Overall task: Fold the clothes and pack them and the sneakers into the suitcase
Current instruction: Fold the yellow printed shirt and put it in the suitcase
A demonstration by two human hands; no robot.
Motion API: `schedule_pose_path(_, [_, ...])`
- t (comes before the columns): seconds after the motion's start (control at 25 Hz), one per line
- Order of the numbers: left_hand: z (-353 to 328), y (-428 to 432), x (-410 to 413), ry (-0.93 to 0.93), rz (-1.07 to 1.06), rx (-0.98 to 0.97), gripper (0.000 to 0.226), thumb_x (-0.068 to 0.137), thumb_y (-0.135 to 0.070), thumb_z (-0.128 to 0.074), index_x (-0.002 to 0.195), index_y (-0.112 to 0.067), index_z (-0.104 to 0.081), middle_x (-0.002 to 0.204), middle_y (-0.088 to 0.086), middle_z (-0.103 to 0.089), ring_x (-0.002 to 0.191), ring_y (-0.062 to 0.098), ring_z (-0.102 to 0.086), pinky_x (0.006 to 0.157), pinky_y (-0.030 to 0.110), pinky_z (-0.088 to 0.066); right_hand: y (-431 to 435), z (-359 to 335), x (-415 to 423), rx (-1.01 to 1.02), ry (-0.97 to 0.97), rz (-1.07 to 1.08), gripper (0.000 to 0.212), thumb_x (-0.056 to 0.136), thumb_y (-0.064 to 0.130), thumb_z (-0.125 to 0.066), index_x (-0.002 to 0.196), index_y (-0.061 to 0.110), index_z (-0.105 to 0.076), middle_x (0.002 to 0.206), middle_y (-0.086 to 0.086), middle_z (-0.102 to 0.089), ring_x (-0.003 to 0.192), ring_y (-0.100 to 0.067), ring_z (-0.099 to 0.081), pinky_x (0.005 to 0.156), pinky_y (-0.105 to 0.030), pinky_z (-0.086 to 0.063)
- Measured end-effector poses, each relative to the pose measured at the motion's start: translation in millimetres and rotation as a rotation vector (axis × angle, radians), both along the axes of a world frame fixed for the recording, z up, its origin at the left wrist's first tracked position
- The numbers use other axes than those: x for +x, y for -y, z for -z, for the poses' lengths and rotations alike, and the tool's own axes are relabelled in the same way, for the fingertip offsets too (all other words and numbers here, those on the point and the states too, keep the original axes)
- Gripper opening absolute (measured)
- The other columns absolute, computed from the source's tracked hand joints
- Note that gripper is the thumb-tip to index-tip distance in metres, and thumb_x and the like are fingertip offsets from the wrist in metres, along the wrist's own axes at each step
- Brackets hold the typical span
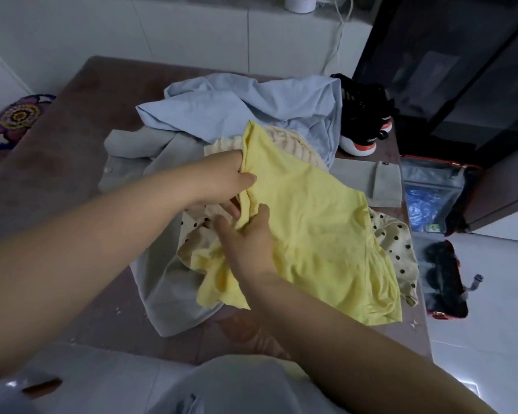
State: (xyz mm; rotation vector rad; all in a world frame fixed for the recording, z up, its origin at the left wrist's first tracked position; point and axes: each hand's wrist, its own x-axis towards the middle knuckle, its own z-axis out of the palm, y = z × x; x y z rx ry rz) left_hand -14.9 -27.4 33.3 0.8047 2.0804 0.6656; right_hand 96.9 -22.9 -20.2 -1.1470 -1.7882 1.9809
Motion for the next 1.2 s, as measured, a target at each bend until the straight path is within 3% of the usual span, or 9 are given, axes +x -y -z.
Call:
schedule_pose_path(0.2, [3.8,-43.2,17.0,0.148,-0.044,0.065,0.025,0.096,-0.021,-0.046,0.103,0.002,-0.054,0.087,0.019,-0.069,0.066,0.028,-0.071,0.064,0.031,-0.059,-51.1,-3.8,51.7,0.11,0.057,0.052,0.029,0.082,0.006,-0.053,0.106,0.02,-0.043,0.081,0.006,-0.051,0.069,-0.01,-0.051,0.061,-0.027,-0.045])
schedule_pose_path(0.36, [9.8,-103.7,59.0,0.237,-0.032,0.155,0.019,0.098,-0.015,-0.042,0.103,0.002,-0.049,0.08,0.02,-0.064,0.052,0.021,-0.068,0.049,0.023,-0.056,-105.6,15.9,110.5,0.168,0.332,-0.085,0.02,0.083,0.011,-0.052,0.102,0.007,-0.055,0.091,-0.012,-0.062,0.082,-0.03,-0.06,0.07,-0.041,-0.051])
schedule_pose_path(0.44, [23.1,-132.3,76.7,0.258,-0.014,0.16,0.019,0.098,-0.018,-0.043,0.109,-0.002,-0.043,0.088,0.019,-0.063,0.056,0.022,-0.067,0.052,0.026,-0.057,-130.4,36.3,140.1,0.15,0.456,-0.067,0.021,0.088,0.011,-0.047,0.104,0.008,-0.059,0.095,-0.01,-0.062,0.086,-0.027,-0.059,0.076,-0.04,-0.05])
schedule_pose_path(0.6, [74.8,-153.1,59.4,-0.412,0.217,0.118,0.032,0.093,-0.024,-0.053,0.12,-0.01,-0.045,0.121,0.013,-0.055,0.108,0.029,-0.054,0.091,0.038,-0.043,-155.0,72.5,179.7,0.101,0.539,-0.038,0.041,0.092,0.01,-0.04,0.133,0.012,-0.043,0.116,0.0,-0.052,0.107,-0.019,-0.048,0.09,-0.03,-0.039])
schedule_pose_path(0.72, [97.0,-145.9,35.0,-0.645,0.29,0.033,0.04,0.092,-0.027,-0.054,0.128,-0.013,-0.044,0.131,0.011,-0.05,0.12,0.032,-0.044,0.097,0.037,-0.035,-154.4,87.3,192.0,0.133,0.48,-0.016,0.042,0.093,0.015,-0.044,0.134,0.017,-0.039,0.119,0.003,-0.052,0.113,-0.018,-0.048,0.089,-0.029,-0.037])
schedule_pose_path(0.88, [98.1,-155.3,25.4,-0.682,0.32,-0.155,0.037,0.09,-0.034,-0.057,0.119,-0.013,-0.054,0.123,0.012,-0.053,0.115,0.032,-0.046,0.092,0.035,-0.034,-155.3,82.5,198.5,0.279,0.326,-0.035,0.034,0.098,0.014,-0.037,0.13,0.027,-0.037,0.106,0.023,-0.046,0.1,0.001,-0.048,0.086,-0.019,-0.032])
schedule_pose_path(1.0, [80.1,-159.4,12.3,-0.483,0.228,0.014,0.011,0.088,-0.019,-0.061,0.091,-0.009,-0.063,0.1,0.006,-0.061,0.098,0.027,-0.056,0.079,0.028,-0.037,-160.6,77.6,199.5,0.29,0.251,0.011,0.03,0.099,0.008,-0.034,0.122,0.024,-0.043,0.1,0.032,-0.042,0.087,0.021,-0.045,0.072,-0.001,-0.034])
schedule_pose_path(1.08, [62.0,-152.4,-1.2,-0.458,0.173,0.092,0.008,0.087,-0.017,-0.062,0.089,-0.009,-0.064,0.095,0.001,-0.06,0.089,0.019,-0.053,0.077,0.023,-0.032,-167.4,80.9,196.9,0.191,0.243,0.072,0.027,0.099,0.007,-0.034,0.121,0.014,-0.048,0.098,0.024,-0.048,0.086,0.013,-0.049,0.068,0.0,-0.038])
schedule_pose_path(1.2, [47.7,-131.7,-27.5,-0.436,0.134,-0.016,0.012,0.089,-0.023,-0.06,0.092,-0.011,-0.063,0.098,0.001,-0.06,0.091,0.021,-0.053,0.077,0.024,-0.033,-175.7,89.2,185.3,0.162,0.339,0.078,0.028,0.099,0.019,-0.038,0.124,0.012,-0.051,0.097,0.01,-0.055,0.095,-0.01,-0.055,0.082,-0.023,-0.042])
